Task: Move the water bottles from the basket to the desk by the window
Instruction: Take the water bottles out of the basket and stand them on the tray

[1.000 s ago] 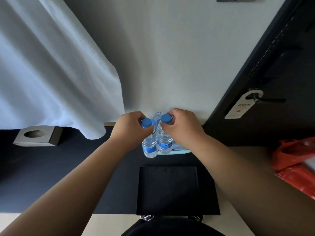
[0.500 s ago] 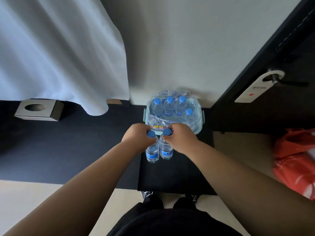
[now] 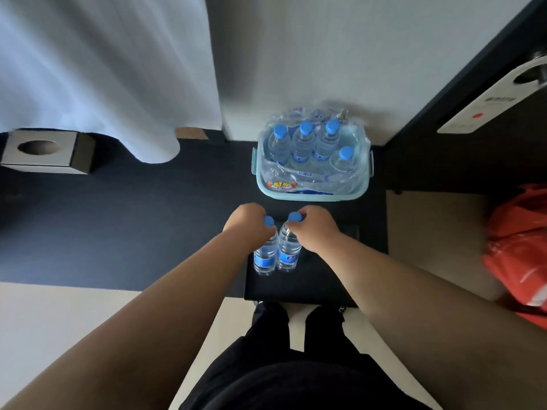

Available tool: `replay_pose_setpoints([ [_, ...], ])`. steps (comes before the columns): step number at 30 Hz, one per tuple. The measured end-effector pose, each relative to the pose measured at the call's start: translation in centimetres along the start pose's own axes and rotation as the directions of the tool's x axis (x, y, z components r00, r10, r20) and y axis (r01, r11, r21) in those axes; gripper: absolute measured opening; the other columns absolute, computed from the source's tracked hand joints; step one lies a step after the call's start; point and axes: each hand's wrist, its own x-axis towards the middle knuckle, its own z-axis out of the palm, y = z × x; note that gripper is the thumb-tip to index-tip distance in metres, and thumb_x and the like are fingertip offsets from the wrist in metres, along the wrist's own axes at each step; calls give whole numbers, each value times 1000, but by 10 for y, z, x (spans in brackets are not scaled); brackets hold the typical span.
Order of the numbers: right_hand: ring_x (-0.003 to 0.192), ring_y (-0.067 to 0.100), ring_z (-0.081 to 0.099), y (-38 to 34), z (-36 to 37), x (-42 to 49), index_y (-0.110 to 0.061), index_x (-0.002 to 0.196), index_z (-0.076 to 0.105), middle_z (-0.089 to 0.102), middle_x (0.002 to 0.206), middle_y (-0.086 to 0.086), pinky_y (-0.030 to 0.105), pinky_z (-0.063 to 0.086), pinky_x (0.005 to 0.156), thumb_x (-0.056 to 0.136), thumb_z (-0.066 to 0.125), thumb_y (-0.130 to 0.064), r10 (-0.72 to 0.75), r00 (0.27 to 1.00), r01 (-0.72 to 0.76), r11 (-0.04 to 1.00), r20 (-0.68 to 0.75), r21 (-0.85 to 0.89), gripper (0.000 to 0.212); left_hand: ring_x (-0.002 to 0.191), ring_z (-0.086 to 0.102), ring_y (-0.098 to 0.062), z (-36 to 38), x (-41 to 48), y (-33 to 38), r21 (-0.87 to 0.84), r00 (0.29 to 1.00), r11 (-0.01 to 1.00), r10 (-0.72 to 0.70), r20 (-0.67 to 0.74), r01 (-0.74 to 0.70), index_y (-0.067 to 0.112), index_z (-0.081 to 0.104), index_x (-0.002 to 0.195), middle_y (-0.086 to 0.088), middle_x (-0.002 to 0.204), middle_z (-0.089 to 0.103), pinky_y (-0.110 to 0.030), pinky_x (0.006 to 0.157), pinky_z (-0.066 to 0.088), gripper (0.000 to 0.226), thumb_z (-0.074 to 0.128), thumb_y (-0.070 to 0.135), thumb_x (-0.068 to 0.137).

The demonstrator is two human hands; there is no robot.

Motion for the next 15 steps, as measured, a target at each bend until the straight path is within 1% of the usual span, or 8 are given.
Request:
replay_pose_setpoints([
  [2, 73, 15, 67, -2, 3, 10, -21, 84, 68, 69, 78, -3, 28, 46, 56, 89, 73, -35, 5, 1000, -5, 1000, -3, -10, 16, 67, 57, -13, 3, 10, -1, 3, 1000, 1000, -10, 7, 10, 16, 66, 83, 1, 82, 61, -26, 50, 38, 22, 72, 37, 82],
  [3, 74, 17, 67, -3, 4, 16, -20, 82, 67, 69, 78, -1, 29, 46, 56, 90, 72, -34, 6, 1000, -6, 1000, -3, -11, 17, 66, 56, -13, 4, 15, -3, -2, 1000, 1000, -20, 6, 20, 16, 65, 83, 0, 83, 62, -26, 50, 38, 22, 72, 37, 83],
  [6, 73, 21, 66, -3, 8, 30, -15, 80, 67, 68, 75, 3, 31, 45, 58, 91, 68, -35, 10, 1000, -10, 1000, -15, 1, 23, 71, 60, -18, 6, 29, -10, -22, 997, 998, -67, -39, 66, 18, 65, 87, 1, 85, 63, -28, 57, 43, 26, 71, 43, 84],
  [8, 69, 18, 65, -1, 12, 39, -18, 76, 65, 66, 71, 0, 29, 42, 54, 91, 69, -38, 15, 999, -14, 1000, -32, 26, 26, 75, 63, -21, 10, 38, -15, -5, 992, 996, -94, -83, 94, 21, 65, 89, 3, 84, 63, -29, 61, 46, 29, 68, 50, 84],
  [10, 63, 11, 63, 3, 18, 48, -22, 72, 63, 64, 66, -5, 27, 39, 51, 91, 69, -44, 23, 999, -22, 999, -44, 33, 30, 74, 65, -21, 16, 46, -18, 17, 987, 994, -106, -122, 108, 24, 64, 90, 5, 81, 63, -30, 61, 48, 31, 65, 55, 84],
  [12, 57, 8, 60, 7, 26, 57, -23, 67, 61, 62, 60, -6, 25, 35, 48, 89, 68, -49, 49, 998, -48, 998, -47, 30, 34, 71, 64, -20, 25, 55, -20, 23, 984, 993, -109, -142, 113, 26, 64, 90, 6, 79, 63, -30, 60, 47, 33, 63, 58, 83],
  [15, 47, 6, 55, 14, 41, 70, -21, 62, 58, 58, 53, -5, 23, 30, 43, 88, 65, -53, 112, 992, -112, 994, -58, 3, 42, 70, 64, -20, 38, 71, -22, 22, 982, 991, -131, -137, 135, 26, 64, 88, 7, 76, 63, -29, 58, 43, 34, 62, 59, 81],
])
